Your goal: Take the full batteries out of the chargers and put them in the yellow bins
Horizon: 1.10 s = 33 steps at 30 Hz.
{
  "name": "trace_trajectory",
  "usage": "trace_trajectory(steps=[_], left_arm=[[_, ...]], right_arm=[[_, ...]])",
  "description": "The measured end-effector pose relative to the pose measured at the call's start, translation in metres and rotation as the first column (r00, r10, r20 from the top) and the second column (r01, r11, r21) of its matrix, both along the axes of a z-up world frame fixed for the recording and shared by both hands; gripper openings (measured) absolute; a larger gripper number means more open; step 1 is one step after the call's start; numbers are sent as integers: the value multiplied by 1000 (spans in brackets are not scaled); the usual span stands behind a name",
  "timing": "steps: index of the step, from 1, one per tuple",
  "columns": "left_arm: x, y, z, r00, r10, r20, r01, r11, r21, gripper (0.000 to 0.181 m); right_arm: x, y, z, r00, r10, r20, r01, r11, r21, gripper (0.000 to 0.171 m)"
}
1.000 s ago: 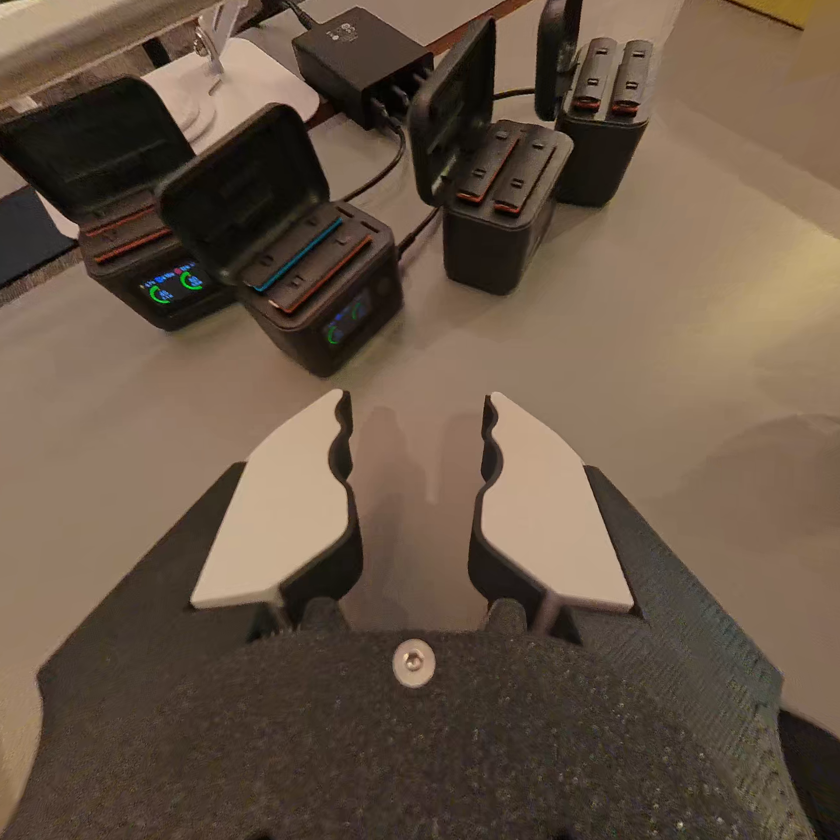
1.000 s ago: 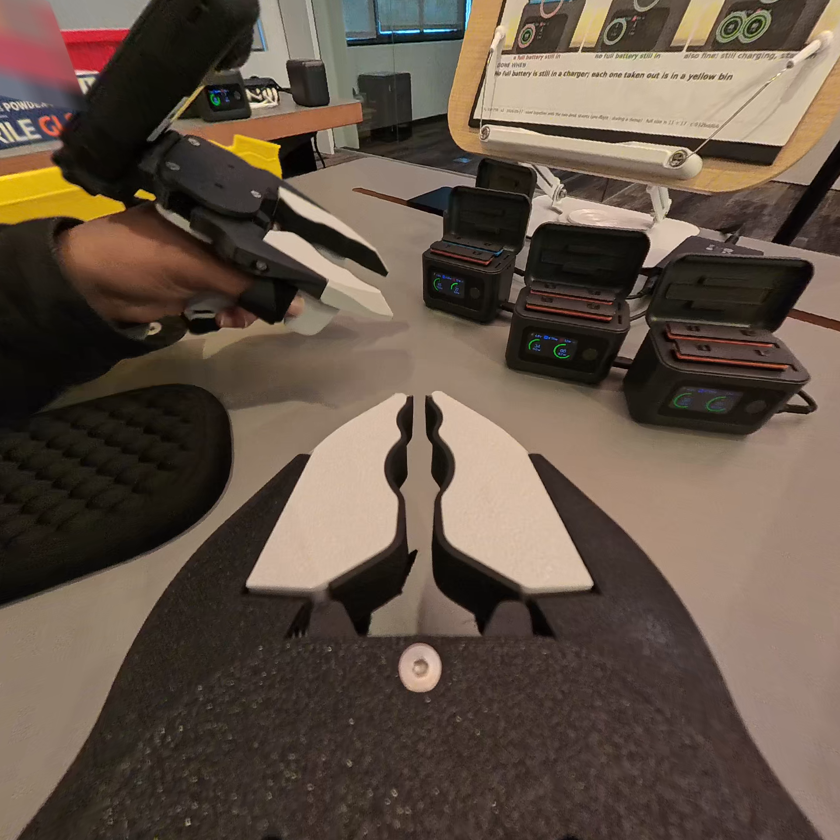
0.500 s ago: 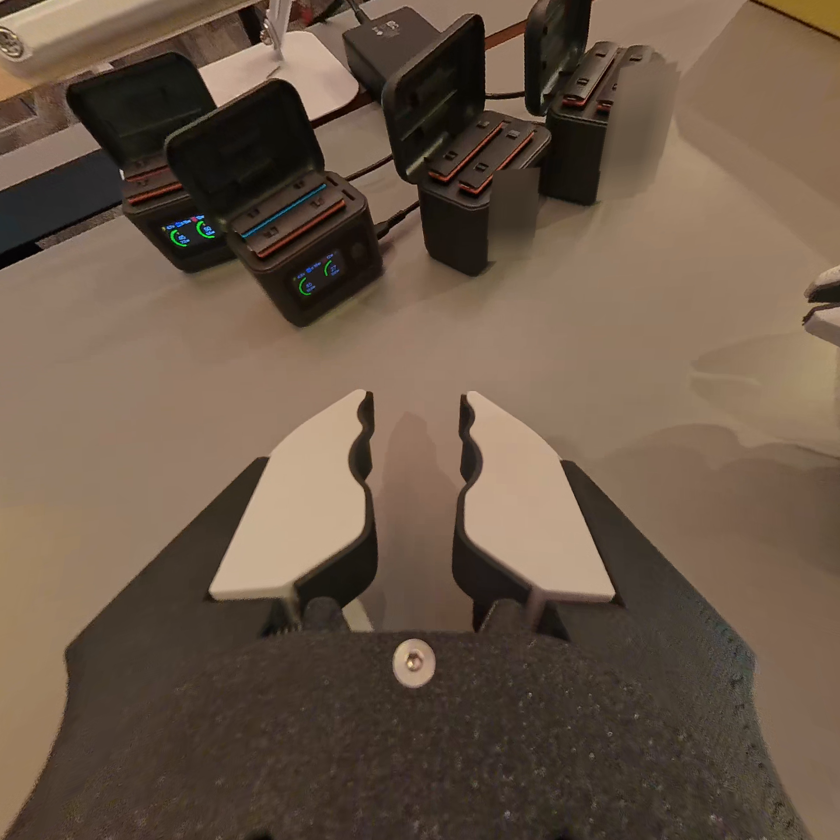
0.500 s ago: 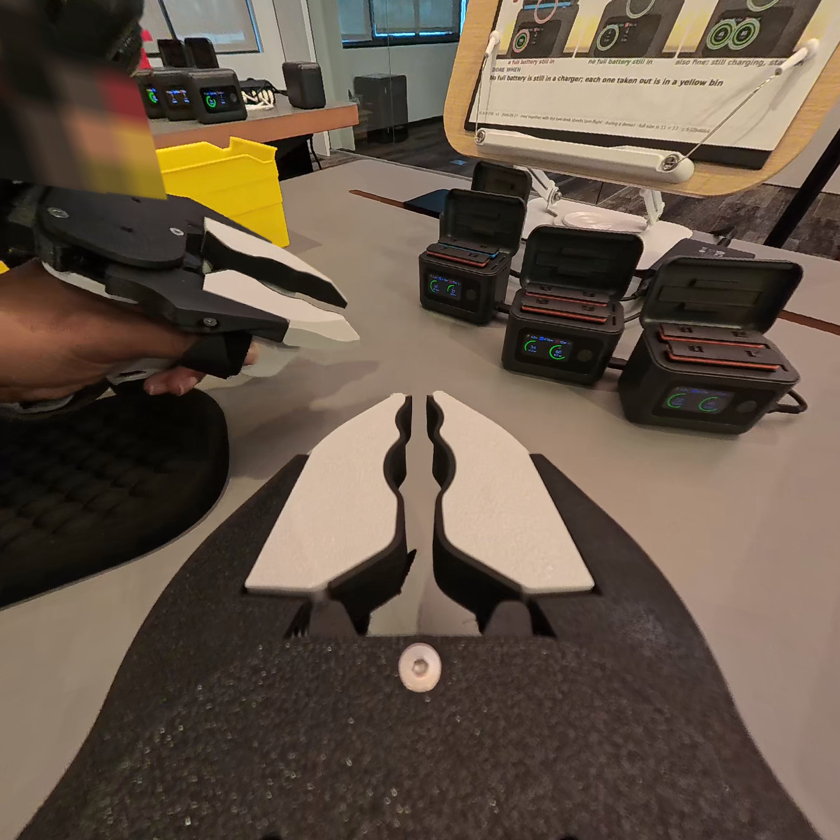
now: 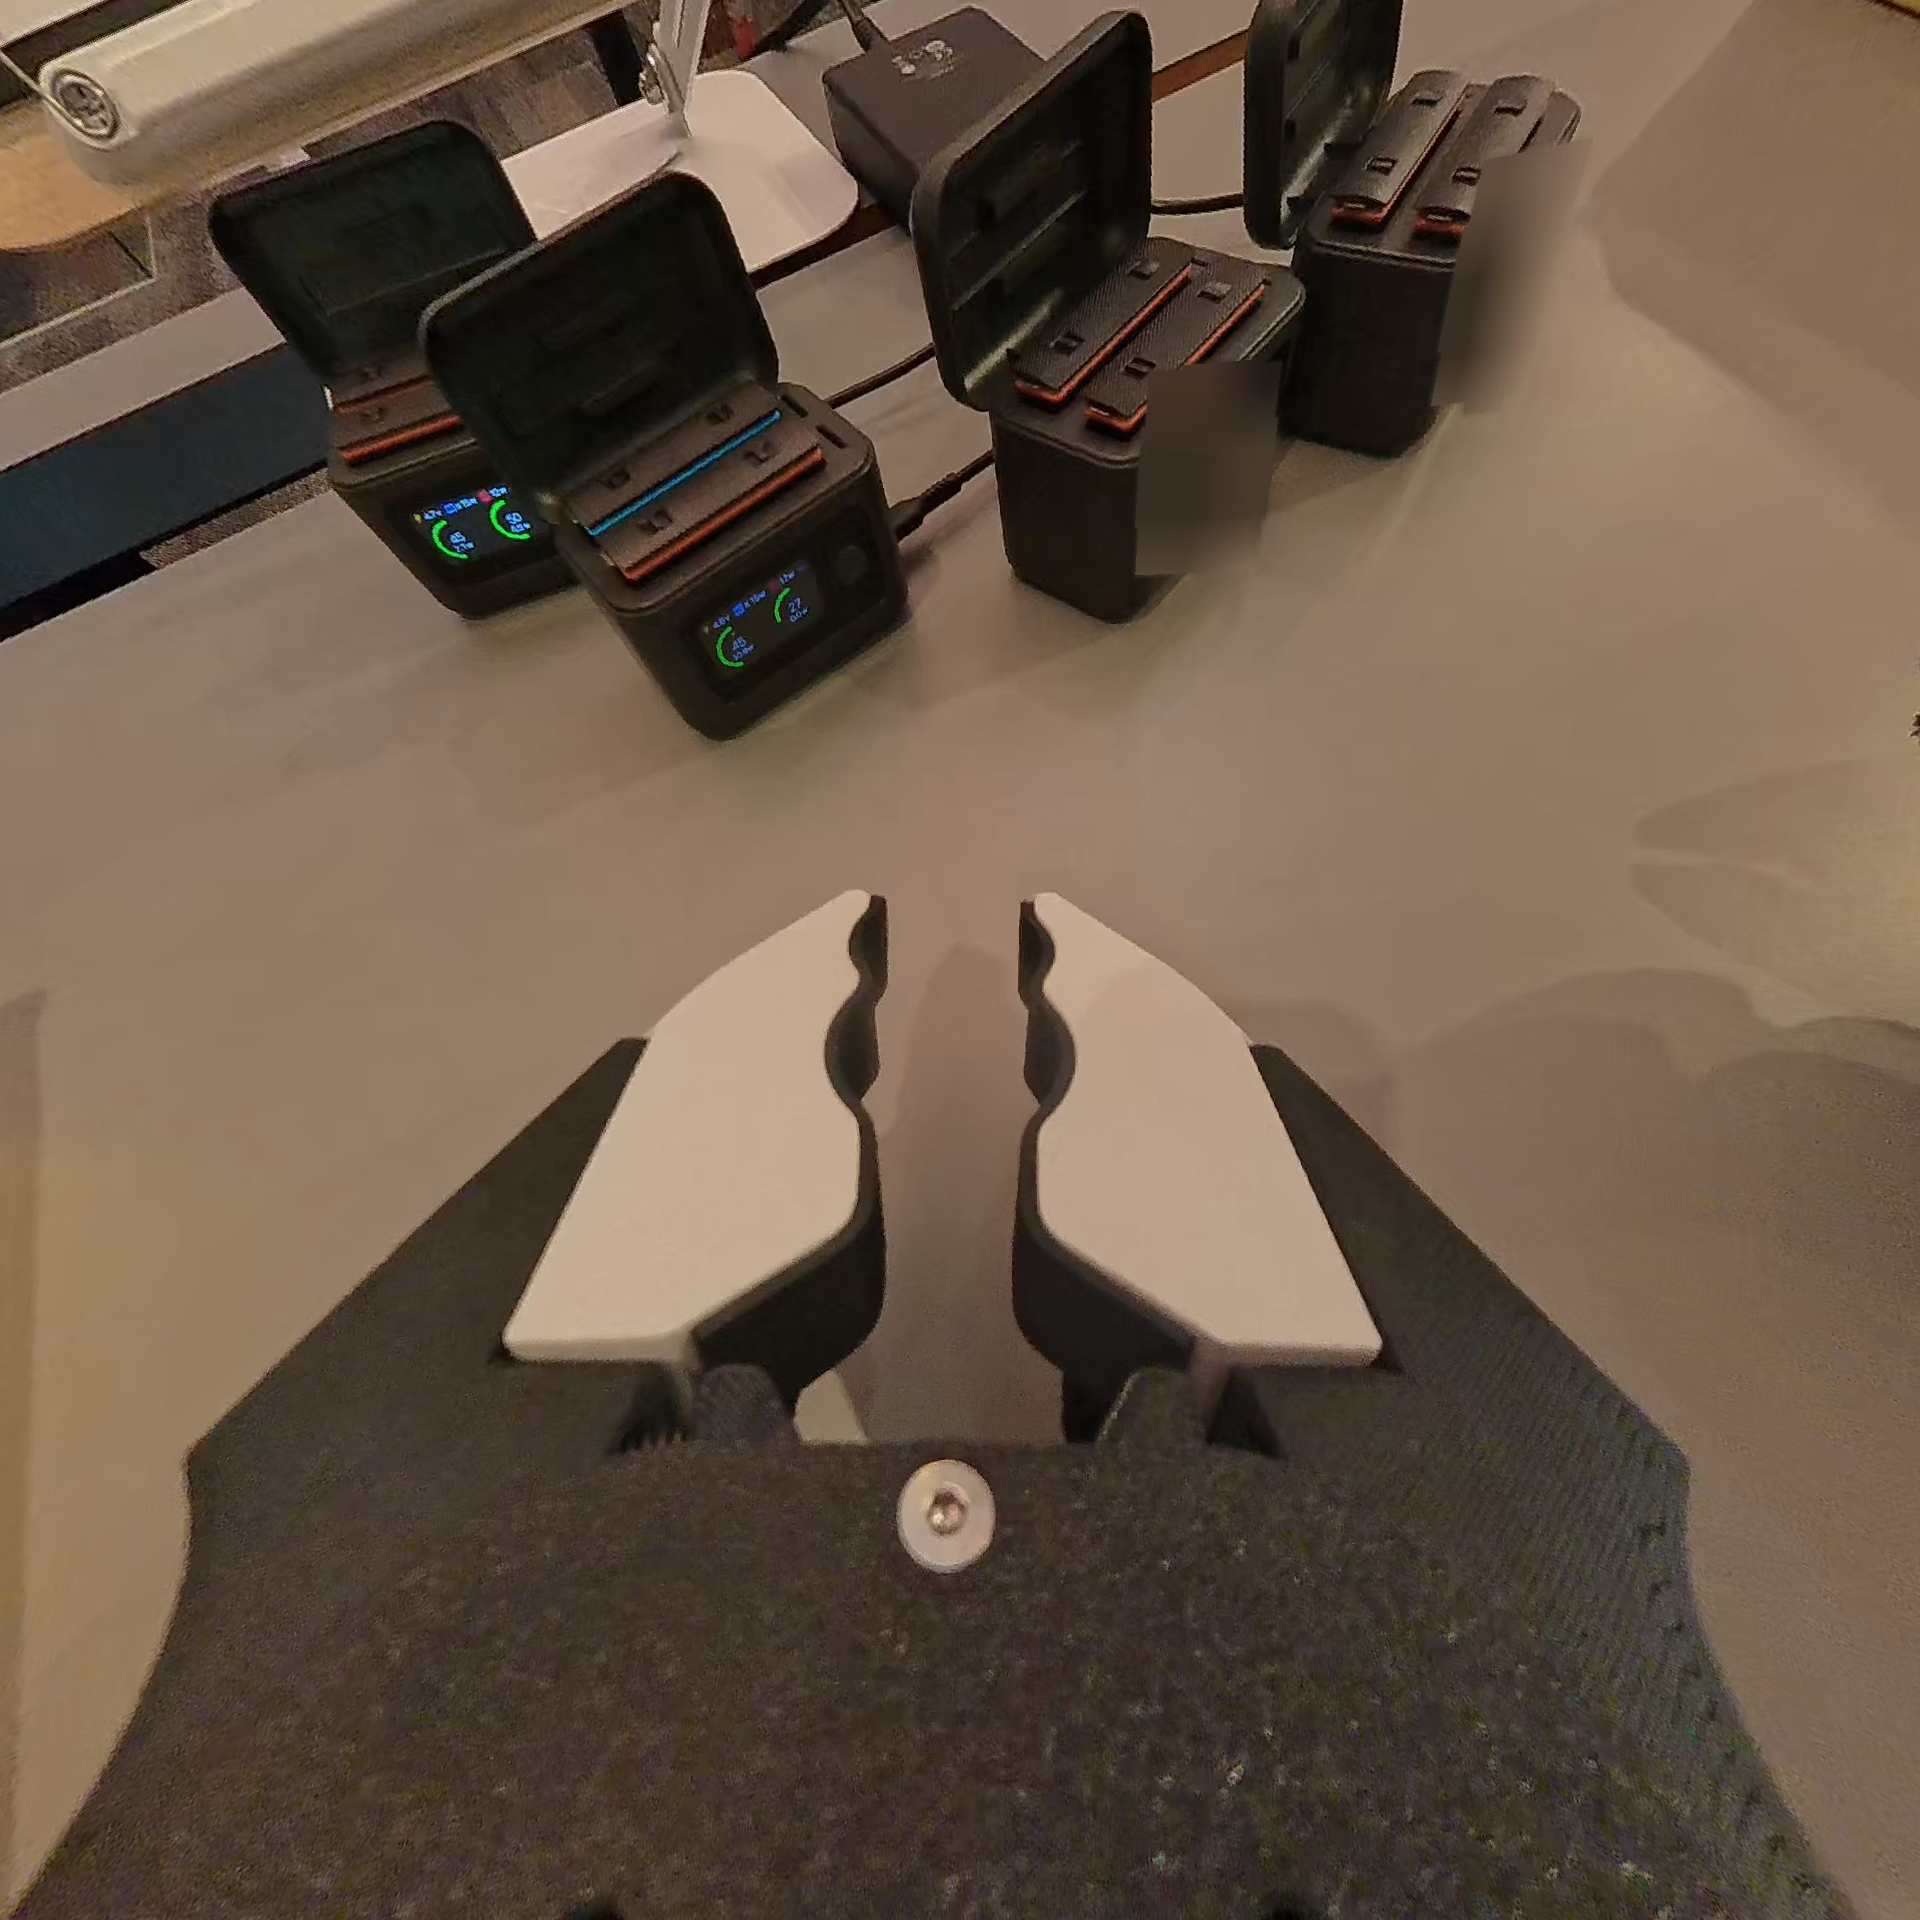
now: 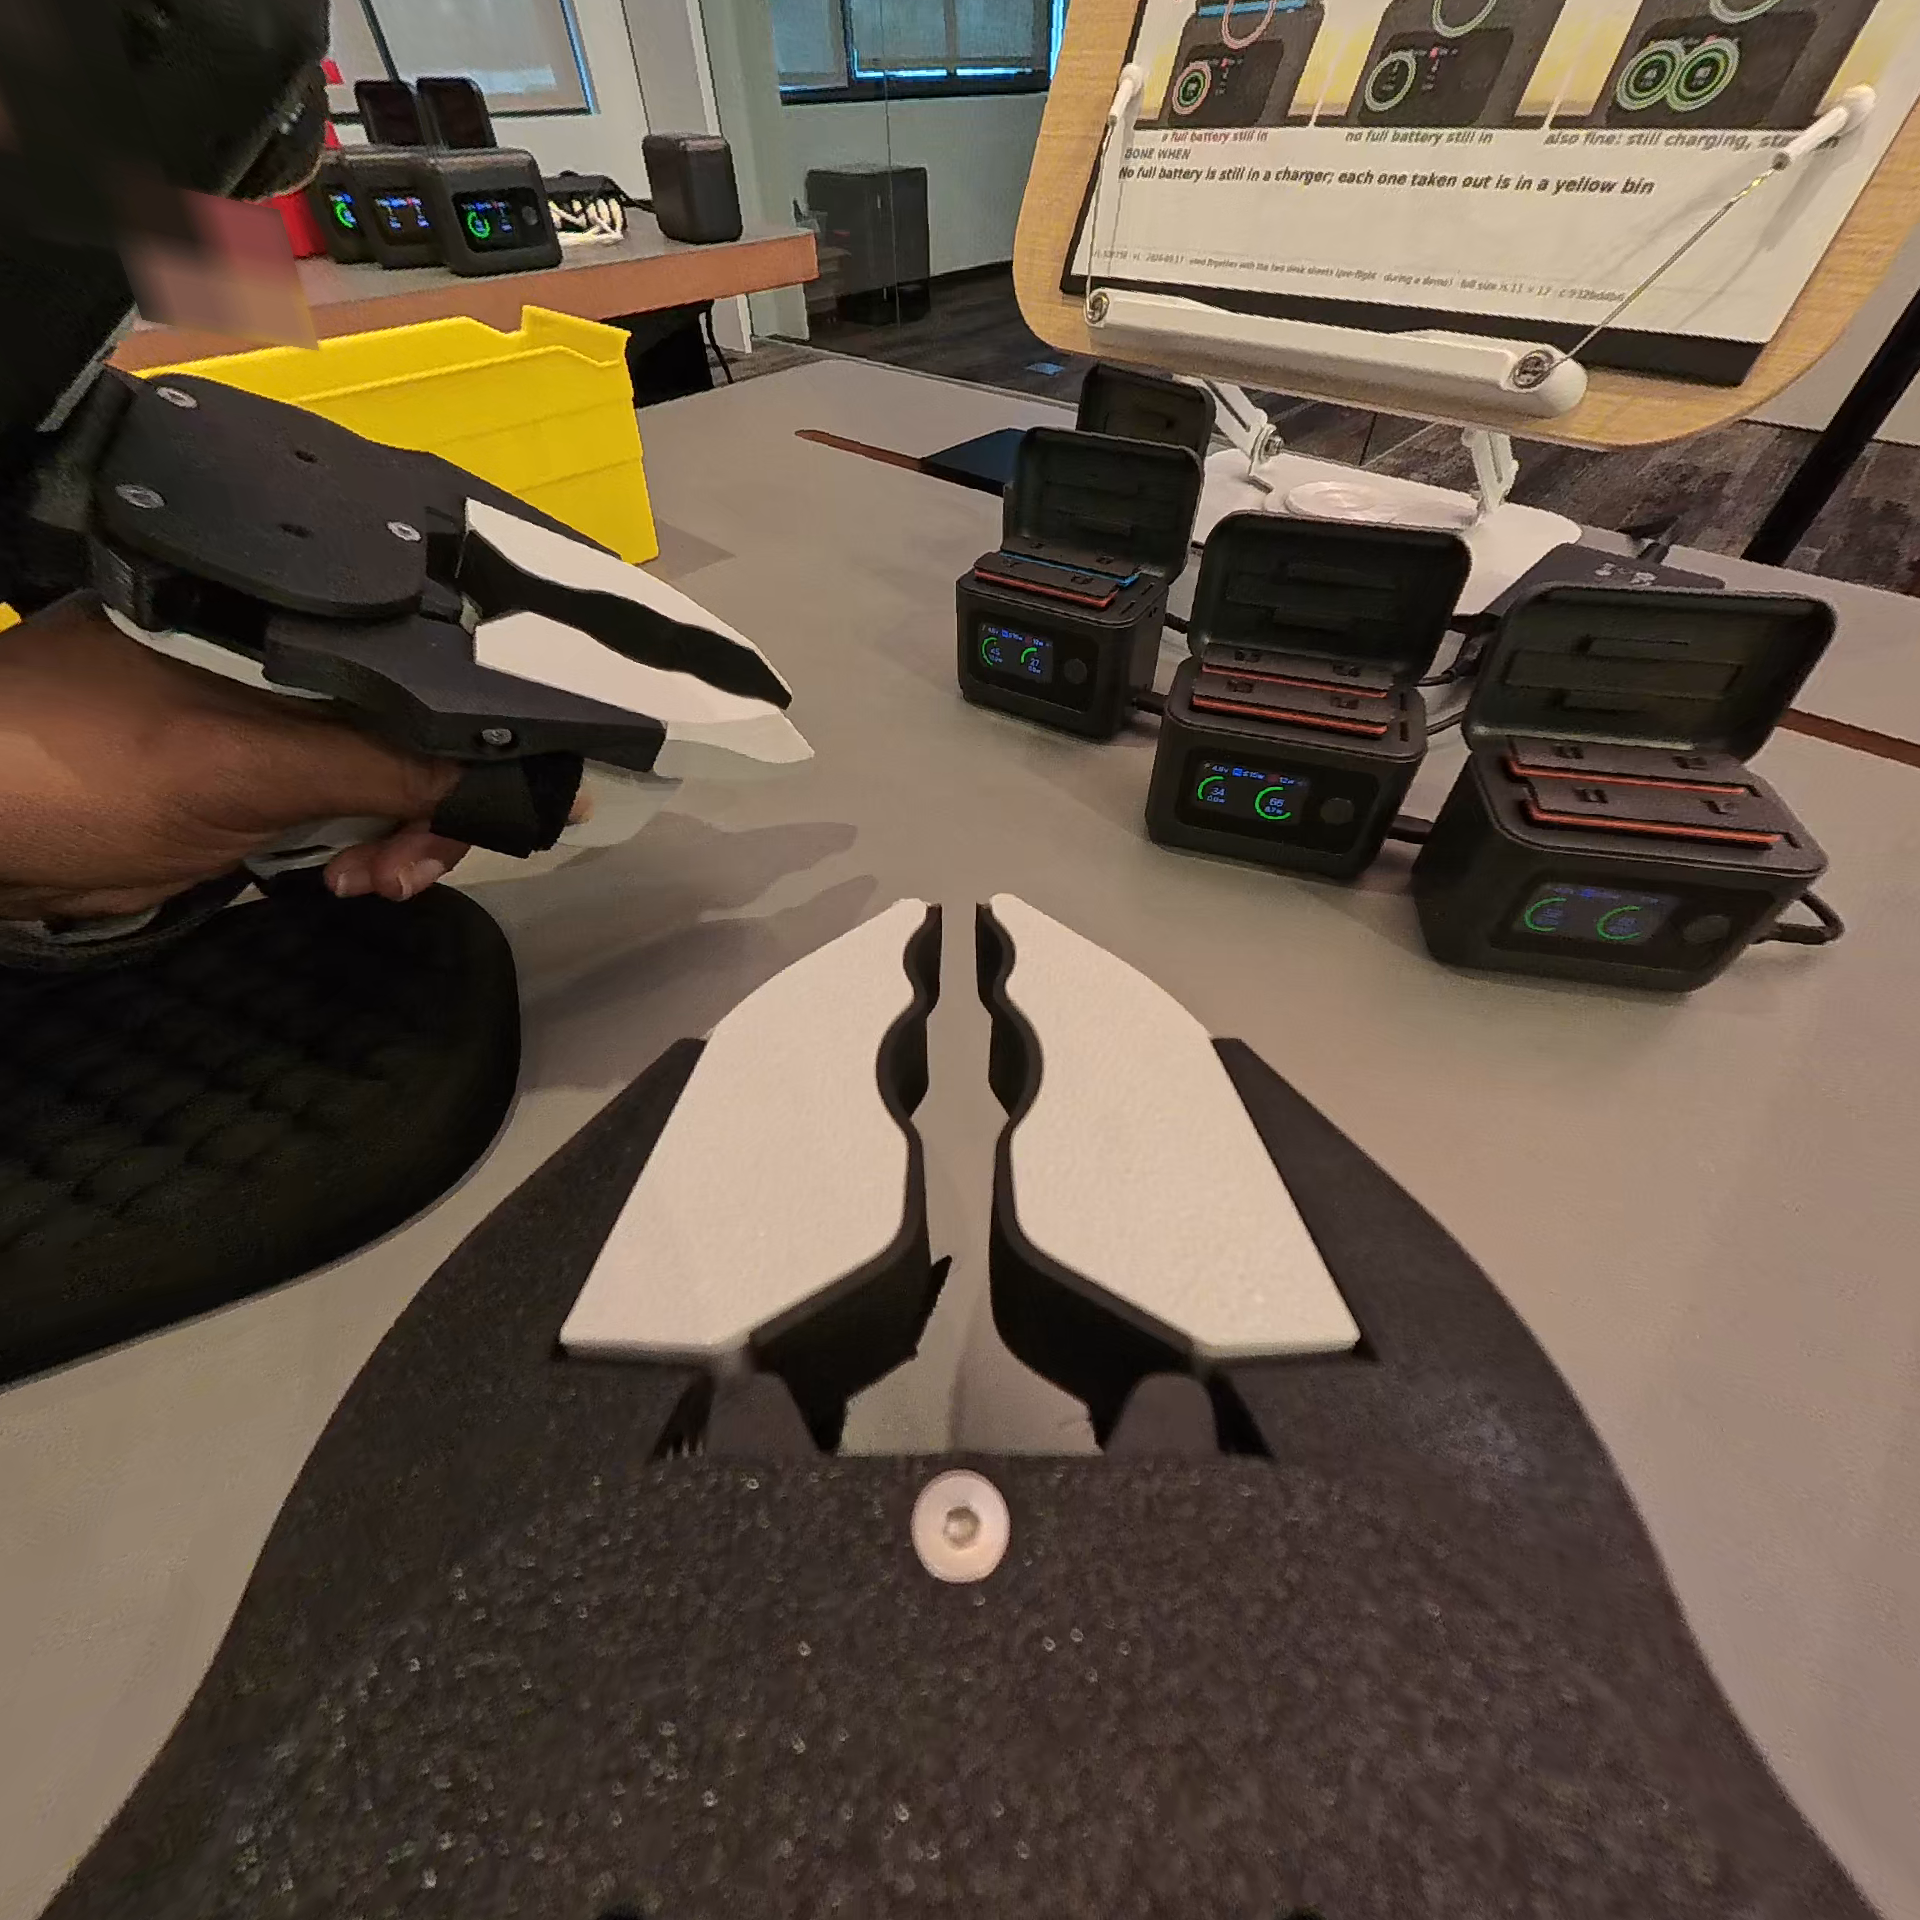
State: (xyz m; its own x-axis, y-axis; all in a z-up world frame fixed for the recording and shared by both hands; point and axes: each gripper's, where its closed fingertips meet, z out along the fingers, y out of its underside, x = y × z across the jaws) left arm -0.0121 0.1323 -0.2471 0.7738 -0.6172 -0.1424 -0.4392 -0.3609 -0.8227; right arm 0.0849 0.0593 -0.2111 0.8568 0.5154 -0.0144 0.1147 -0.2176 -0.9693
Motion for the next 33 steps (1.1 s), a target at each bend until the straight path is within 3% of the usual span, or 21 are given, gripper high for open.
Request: trace_trajectory(steps=[5,12,16,20,25,30,33], left_arm=[[8,-3,-1,999,-46,20,46,999,-14,33],[53,-2,3,946,-297,131,310,946,-91,60],[84,21,-2,901,-418,121,428,900,-85,73],[102,50,-15,899,-426,100,436,894,-106,81],[113,72,-23,904,-419,85,427,898,-109,81],[113,84,-31,897,-439,41,441,893,-84,57],[109,85,-31,873,-486,40,488,869,-88,56]], right_arm=[[0,0,1,1000,1,-2,-1,1000,1,6],[0,-1,1,1000,6,-4,-6,1000,0,6],[0,0,1,1000,5,-6,-5,1000,-2,6],[3,0,2,1000,-1,-13,1,1000,-1,7],[3,0,3,1000,3,-24,-3,1000,-7,7],[4,0,4,1000,3,-29,-3,1000,-7,7],[4,0,3,1000,5,-30,-5,1000,-11,7]])
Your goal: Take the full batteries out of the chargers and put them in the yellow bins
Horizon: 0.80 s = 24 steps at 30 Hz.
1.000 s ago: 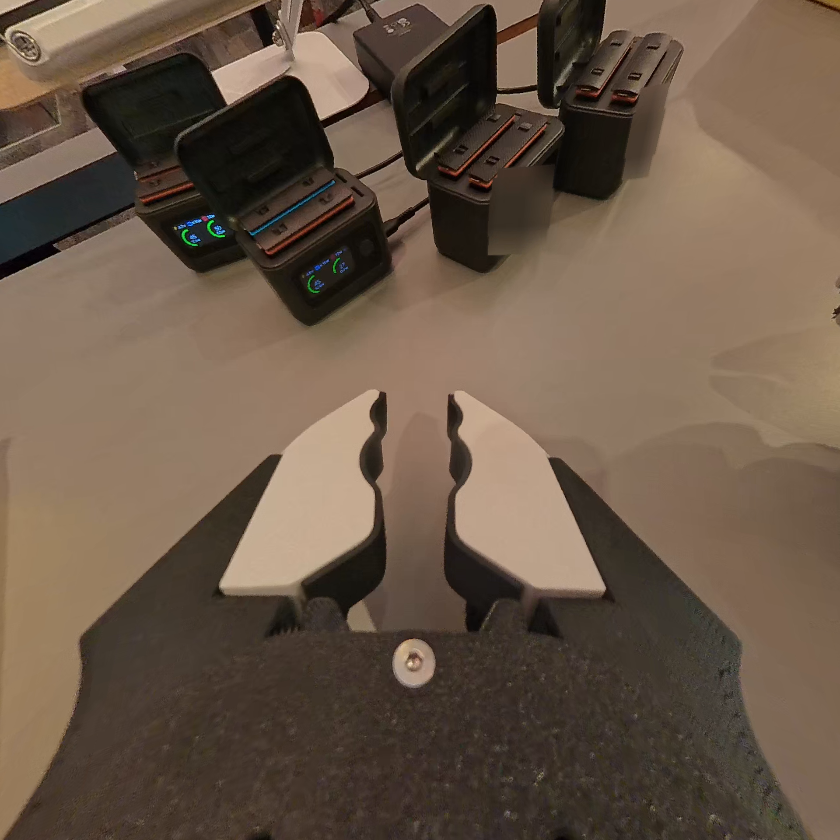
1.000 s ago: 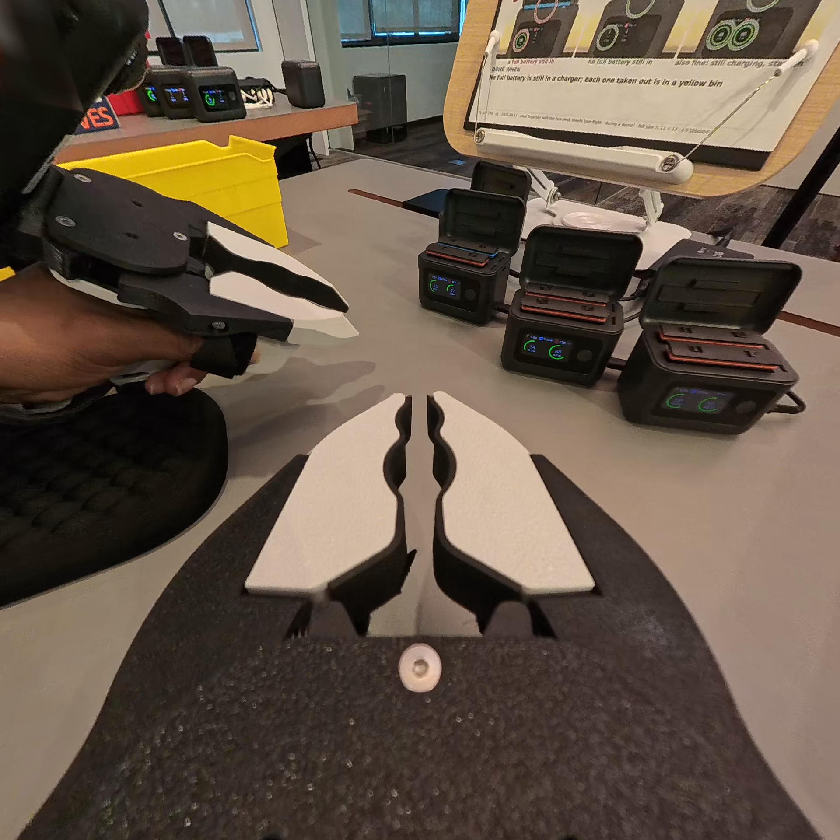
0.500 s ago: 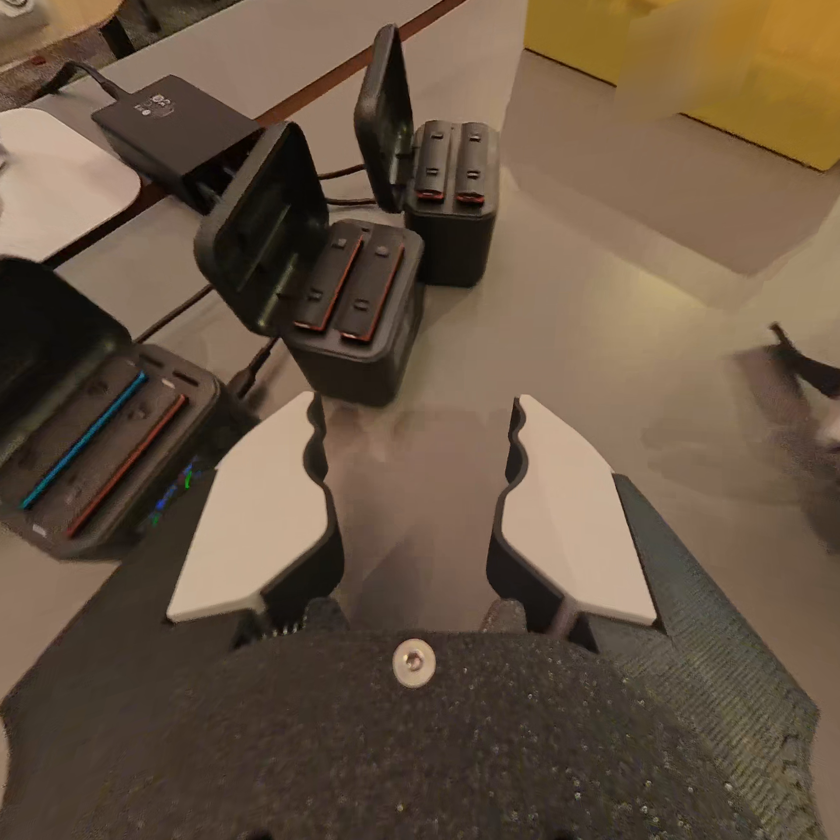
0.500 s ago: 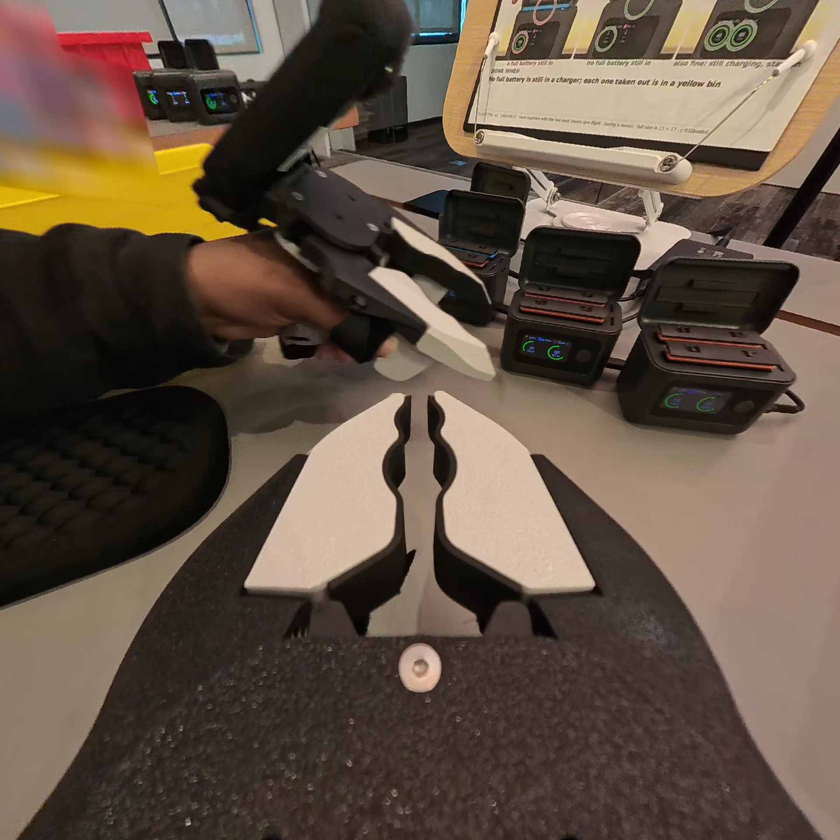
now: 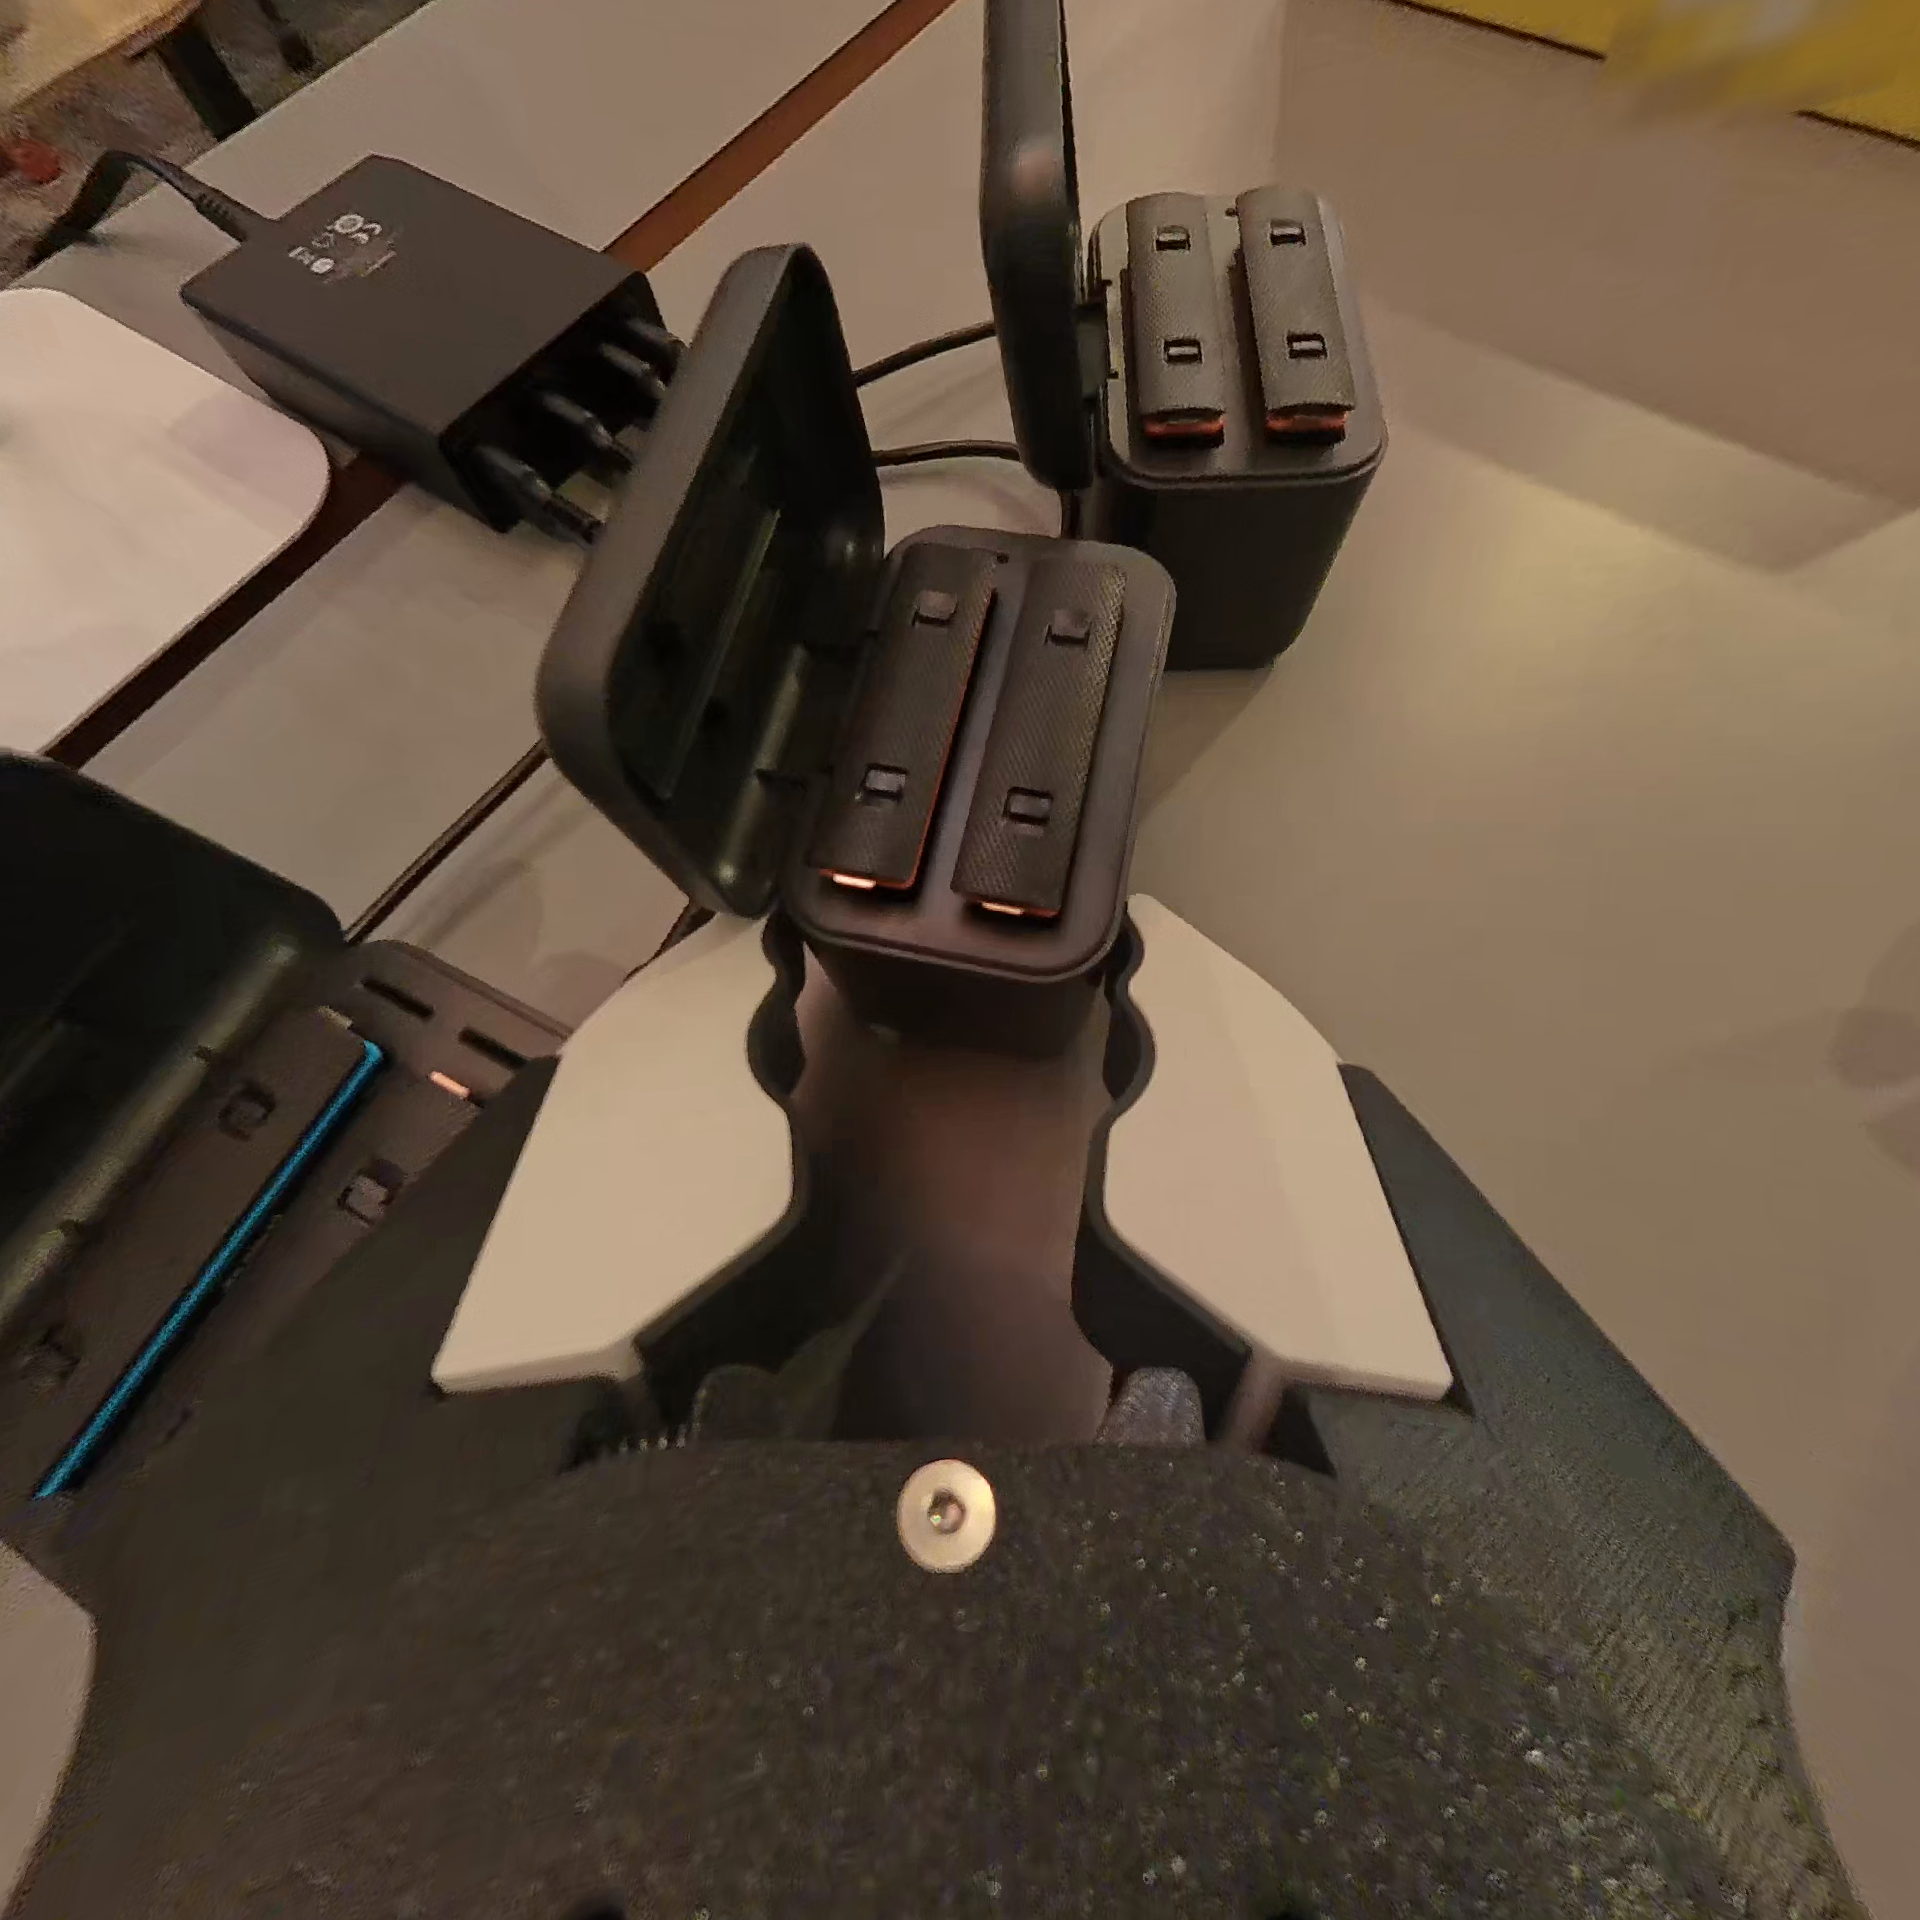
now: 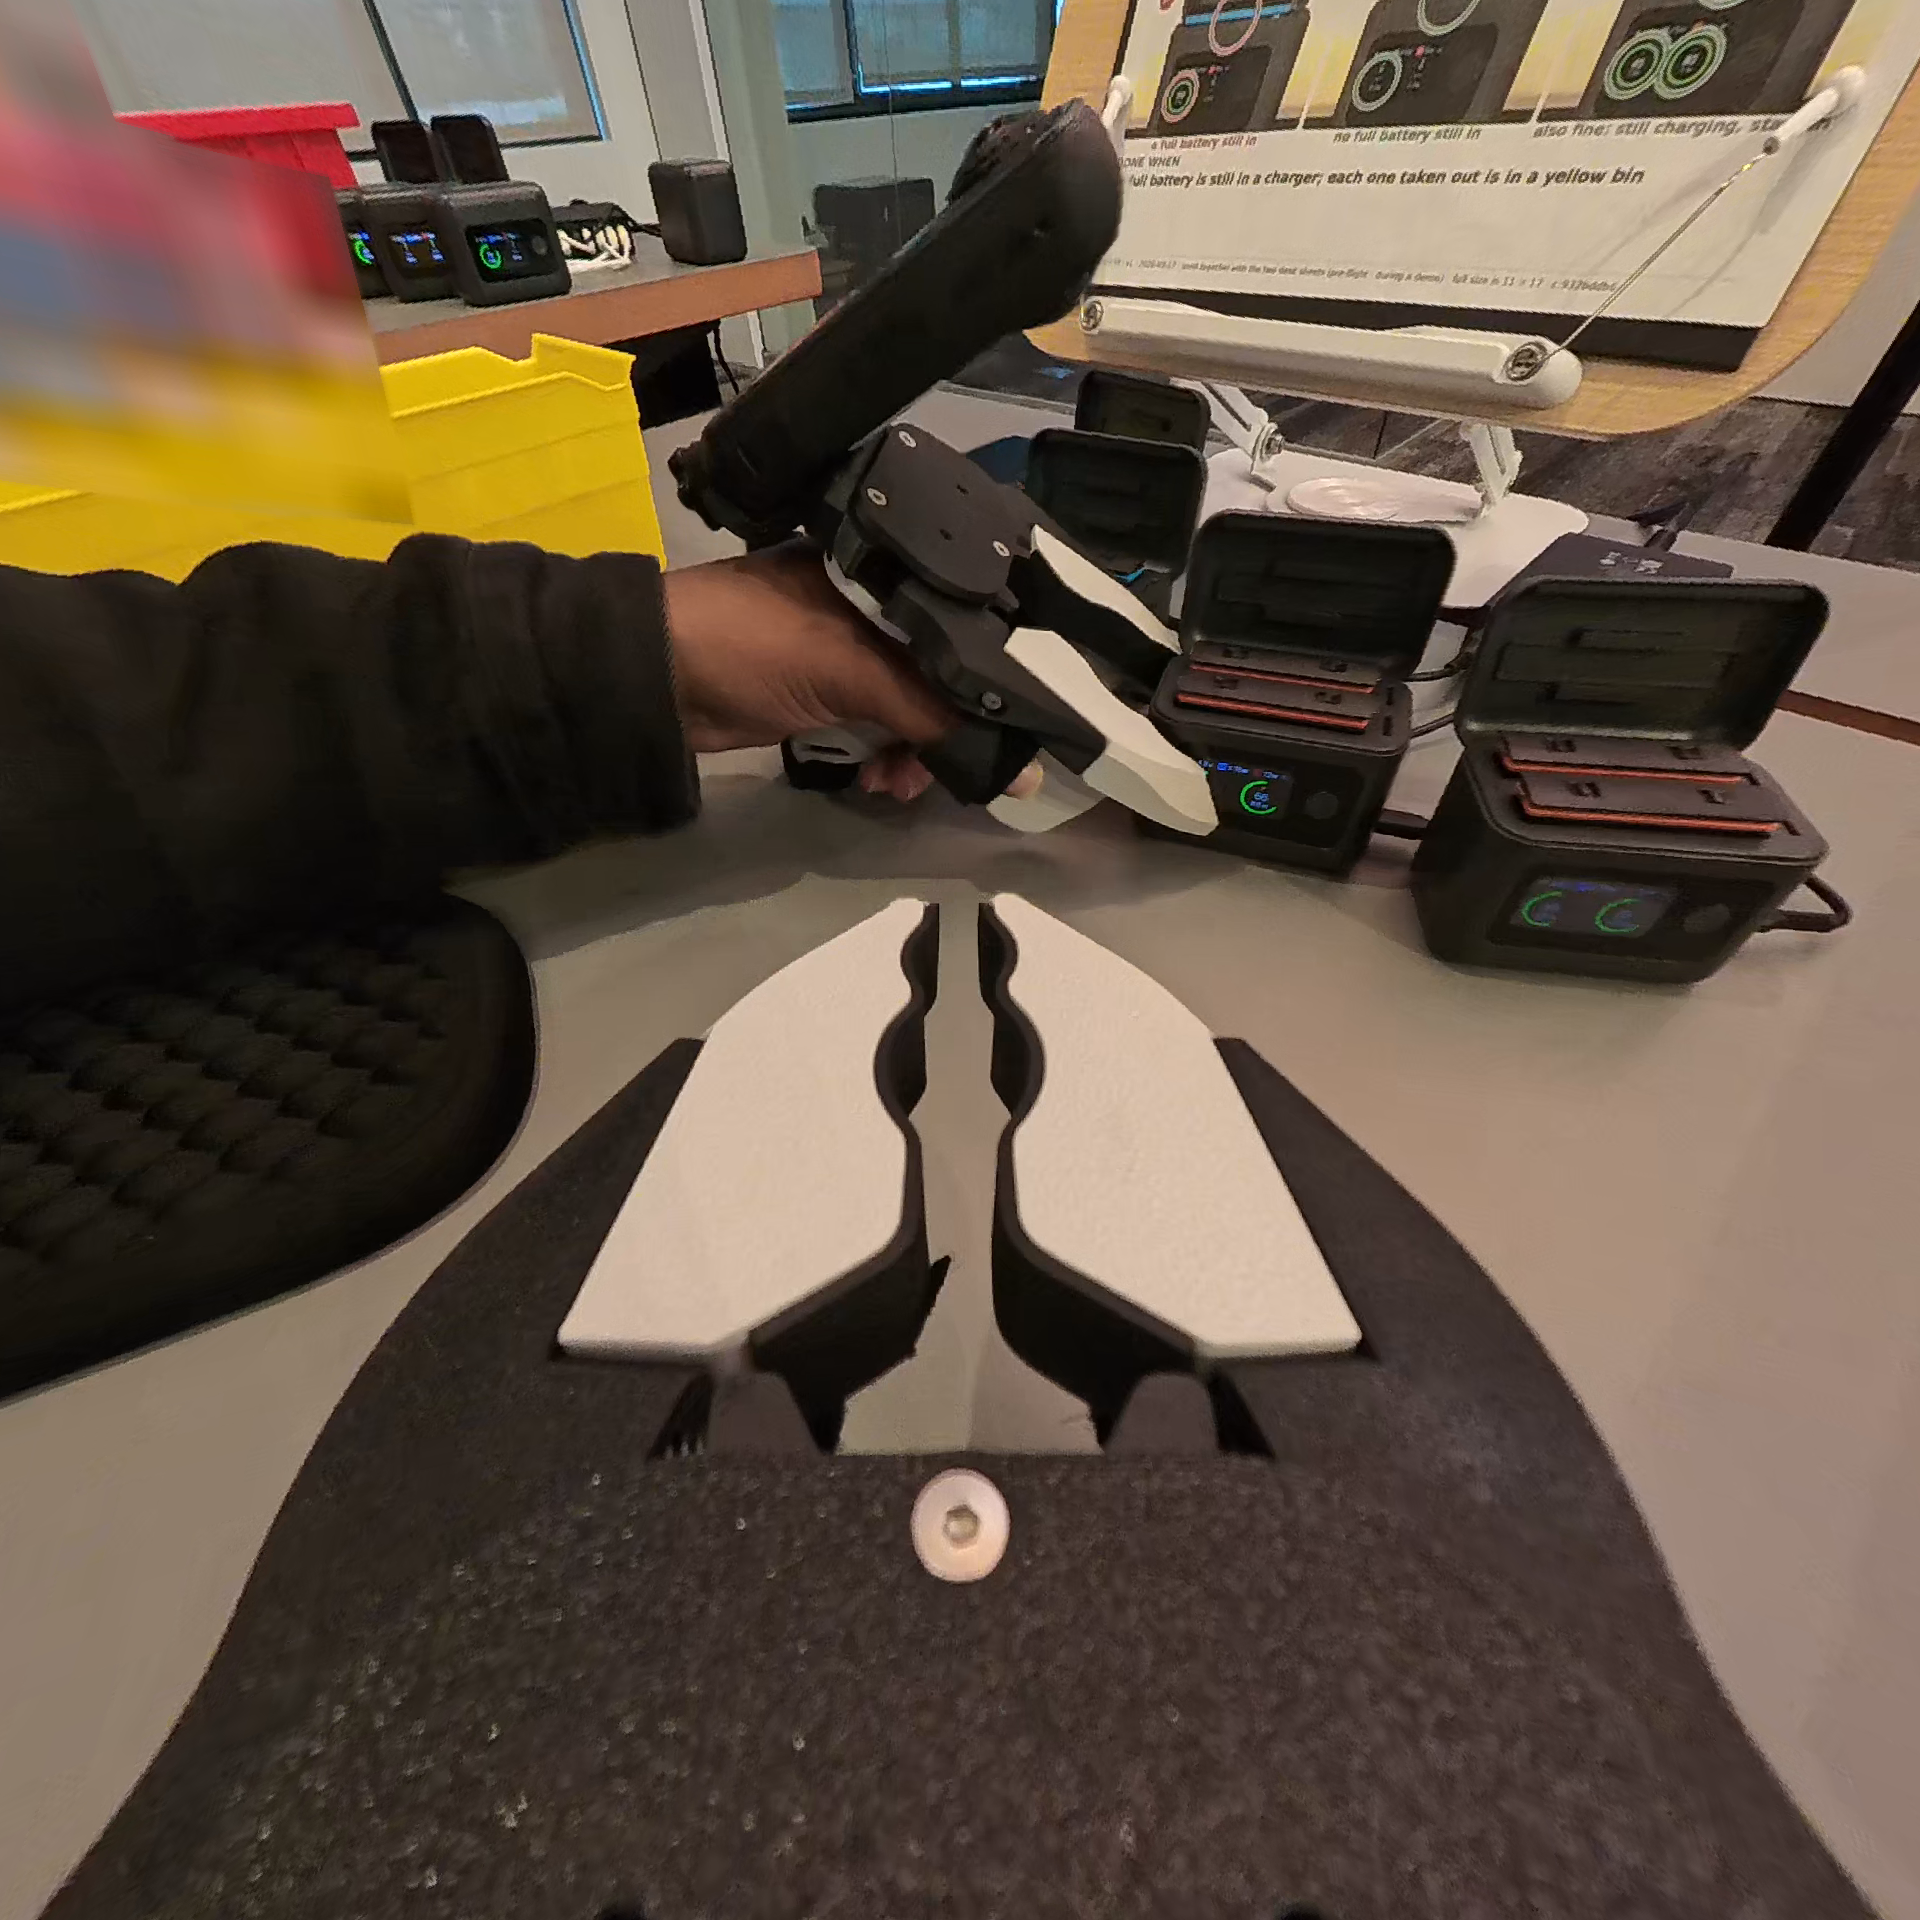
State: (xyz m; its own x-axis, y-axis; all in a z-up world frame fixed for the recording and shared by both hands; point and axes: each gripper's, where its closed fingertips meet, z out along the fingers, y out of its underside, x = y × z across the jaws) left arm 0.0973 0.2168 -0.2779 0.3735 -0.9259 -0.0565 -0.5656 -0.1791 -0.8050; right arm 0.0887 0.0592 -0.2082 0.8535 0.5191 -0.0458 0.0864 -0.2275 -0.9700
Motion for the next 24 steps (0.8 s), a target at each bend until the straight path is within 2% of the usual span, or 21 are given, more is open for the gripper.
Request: trace_trajectory(steps=[5,10,13,18,24], left_arm=[[-17,3,0,992,-124,-7,124,992,-18,56],[-42,4,0,956,-295,-10,293,953,-72,55],[-57,12,0,939,-342,-20,338,934,-115,55],[-69,21,0,939,-341,-45,334,935,-119,55],[-78,17,1,963,-265,-51,259,961,-94,59]], right_arm=[[0,0,-1,1000,3,3,-3,1000,-5,7],[-2,0,-3,1000,11,6,-11,1000,-13,7],[-2,0,-4,1000,13,13,-13,1000,-14,7],[-2,0,-5,1000,14,11,-14,1000,-18,7],[-2,0,-4,1000,12,12,-12,1000,-15,7]])
